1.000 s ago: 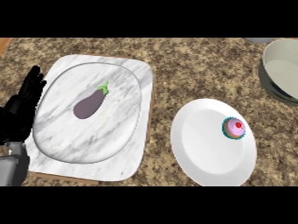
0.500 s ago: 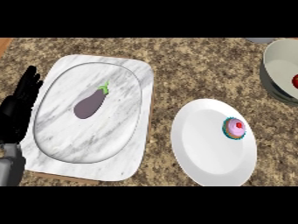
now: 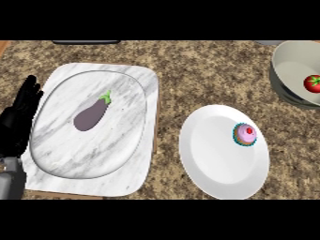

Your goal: Pick the tomato from the plate and place it in the bowl

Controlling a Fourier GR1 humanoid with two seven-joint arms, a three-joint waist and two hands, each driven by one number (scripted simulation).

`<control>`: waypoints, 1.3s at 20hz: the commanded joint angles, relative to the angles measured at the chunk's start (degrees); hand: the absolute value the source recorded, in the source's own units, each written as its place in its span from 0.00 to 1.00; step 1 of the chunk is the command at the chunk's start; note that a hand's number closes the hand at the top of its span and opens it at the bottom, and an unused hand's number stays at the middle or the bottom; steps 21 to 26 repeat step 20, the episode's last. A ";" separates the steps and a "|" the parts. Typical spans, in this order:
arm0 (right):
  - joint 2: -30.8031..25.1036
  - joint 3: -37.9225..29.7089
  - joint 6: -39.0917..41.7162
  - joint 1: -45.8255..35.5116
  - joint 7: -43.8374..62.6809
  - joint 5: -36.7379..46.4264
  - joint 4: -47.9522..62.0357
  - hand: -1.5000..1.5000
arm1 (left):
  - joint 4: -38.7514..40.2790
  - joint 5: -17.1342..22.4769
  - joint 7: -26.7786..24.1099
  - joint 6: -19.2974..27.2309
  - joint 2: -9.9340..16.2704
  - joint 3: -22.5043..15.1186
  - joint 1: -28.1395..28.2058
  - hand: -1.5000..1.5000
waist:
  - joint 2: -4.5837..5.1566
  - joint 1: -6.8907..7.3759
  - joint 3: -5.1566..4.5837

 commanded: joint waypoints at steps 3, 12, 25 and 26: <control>2.80 -4.91 7.17 8.60 -5.79 -11.89 -12.60 0.00 | -0.07 -1.52 0.55 1.17 -0.07 -0.07 -0.65 0.50 | -0.65 -1.60 -0.22; 11.57 -9.04 22.76 30.63 -3.95 -24.47 -39.65 0.00 | -2.26 -0.17 -0.44 -0.35 0.58 1.42 3.32 0.50 | -0.92 -2.47 -0.34; 21.78 -11.53 30.92 45.21 -0.02 -36.19 -66.43 0.00 | 1.51 -0.49 -1.06 -0.96 0.73 1.79 -0.20 0.50 | -0.12 -0.67 -0.22; 21.78 -11.53 30.92 45.21 -0.02 -36.19 -66.43 0.00 | 1.51 -0.49 -1.06 -0.96 0.73 1.79 -0.20 0.50 | -0.12 -0.67 -0.22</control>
